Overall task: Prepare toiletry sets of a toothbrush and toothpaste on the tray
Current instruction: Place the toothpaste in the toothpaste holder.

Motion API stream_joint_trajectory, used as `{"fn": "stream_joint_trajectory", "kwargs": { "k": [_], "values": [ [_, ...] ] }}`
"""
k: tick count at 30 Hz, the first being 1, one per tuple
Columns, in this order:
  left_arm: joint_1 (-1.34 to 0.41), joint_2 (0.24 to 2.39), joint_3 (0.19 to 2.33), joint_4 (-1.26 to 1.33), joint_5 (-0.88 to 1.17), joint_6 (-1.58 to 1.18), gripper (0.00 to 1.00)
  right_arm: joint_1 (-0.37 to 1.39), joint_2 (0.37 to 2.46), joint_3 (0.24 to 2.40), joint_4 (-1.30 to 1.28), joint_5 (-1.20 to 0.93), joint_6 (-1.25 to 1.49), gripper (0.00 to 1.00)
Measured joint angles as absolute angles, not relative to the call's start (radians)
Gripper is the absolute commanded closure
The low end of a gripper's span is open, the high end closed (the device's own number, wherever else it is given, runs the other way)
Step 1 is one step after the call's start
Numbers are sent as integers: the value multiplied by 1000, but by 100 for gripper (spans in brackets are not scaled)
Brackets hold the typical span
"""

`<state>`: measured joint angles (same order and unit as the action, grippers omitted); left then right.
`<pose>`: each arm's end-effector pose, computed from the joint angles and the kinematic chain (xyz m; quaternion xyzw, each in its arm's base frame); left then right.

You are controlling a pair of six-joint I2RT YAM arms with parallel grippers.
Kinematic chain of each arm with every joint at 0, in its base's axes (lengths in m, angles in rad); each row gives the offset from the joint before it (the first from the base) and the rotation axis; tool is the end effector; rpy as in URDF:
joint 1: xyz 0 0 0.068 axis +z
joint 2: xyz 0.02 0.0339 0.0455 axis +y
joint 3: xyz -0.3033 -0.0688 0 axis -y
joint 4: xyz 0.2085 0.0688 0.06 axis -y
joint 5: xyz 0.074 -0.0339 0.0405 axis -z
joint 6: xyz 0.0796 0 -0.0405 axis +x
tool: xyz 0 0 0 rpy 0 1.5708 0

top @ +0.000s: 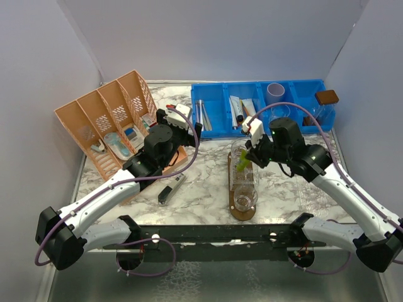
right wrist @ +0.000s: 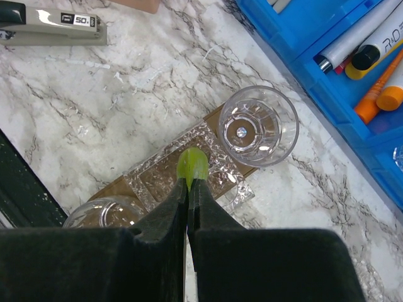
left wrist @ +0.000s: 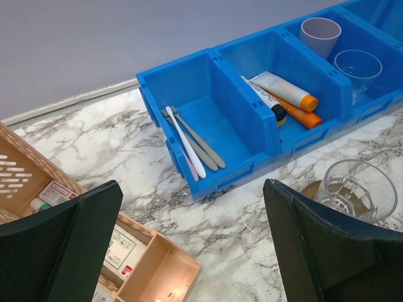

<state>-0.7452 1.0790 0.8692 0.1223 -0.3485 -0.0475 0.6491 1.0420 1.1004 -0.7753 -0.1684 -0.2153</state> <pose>0.1959 -0.1438 0.3831 0.1382 0.7225 -0.1389 0.6631 0.1406 0.1234 0.3473 -0.4115 0.8090 0.1636 0.3865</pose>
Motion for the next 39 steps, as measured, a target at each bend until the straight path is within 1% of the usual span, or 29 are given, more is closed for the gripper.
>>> {"fn": "stream_joint_trajectory", "kwargs": {
  "k": [14,39],
  "values": [
    [-745,1079,869,118,-348,-51,1,658,1113,1085,-724,-168,-216,99],
    [-745,1079,875,110,-347,-55,1,669,1139,1047,-691,-121,-216,99]
  ]
}}
